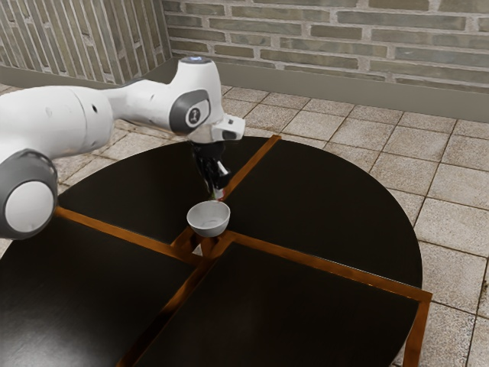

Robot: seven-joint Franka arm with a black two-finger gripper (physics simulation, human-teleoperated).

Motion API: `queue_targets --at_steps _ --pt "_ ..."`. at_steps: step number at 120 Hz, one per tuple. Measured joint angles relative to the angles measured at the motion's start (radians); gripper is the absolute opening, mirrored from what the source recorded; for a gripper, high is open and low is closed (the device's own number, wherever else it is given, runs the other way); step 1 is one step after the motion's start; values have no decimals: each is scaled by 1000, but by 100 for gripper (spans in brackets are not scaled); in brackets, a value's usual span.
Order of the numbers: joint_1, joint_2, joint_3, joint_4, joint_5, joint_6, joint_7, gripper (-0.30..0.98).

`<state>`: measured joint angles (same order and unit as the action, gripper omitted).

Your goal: Take strawberry from the bowl

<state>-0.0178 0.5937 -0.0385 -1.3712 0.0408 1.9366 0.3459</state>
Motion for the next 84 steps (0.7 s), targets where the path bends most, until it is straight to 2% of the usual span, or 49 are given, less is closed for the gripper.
queue_targets --at_steps 11,22,41,62,84 --pt "-55 -45 -1 -10 0 -12 -2 4" --pt "-93 -39 -2 -5 -11 -19 -3 4" --pt "-142 61 -3 39 -23 -15 -10 4" --pt "-149 125 -3 49 -35 1 -17 3" --pt "-148 130 -2 47 -56 7 -19 38"
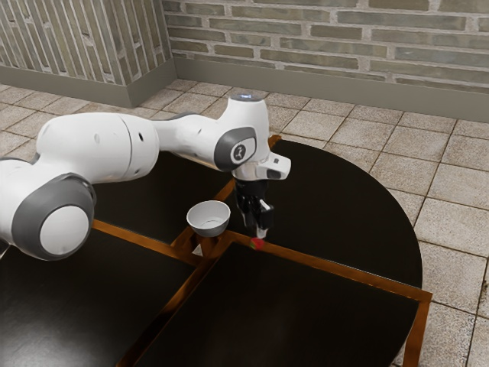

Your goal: Take strawberry from the bowl

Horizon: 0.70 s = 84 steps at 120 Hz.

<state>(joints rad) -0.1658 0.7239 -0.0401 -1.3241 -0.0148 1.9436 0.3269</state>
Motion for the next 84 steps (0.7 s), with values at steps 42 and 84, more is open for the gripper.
queue_targets --at_steps 42,84 --pt "7 -345 9 -164 2 -112 -36 63" --pt "51 -684 12 -209 82 -364 -96 67"
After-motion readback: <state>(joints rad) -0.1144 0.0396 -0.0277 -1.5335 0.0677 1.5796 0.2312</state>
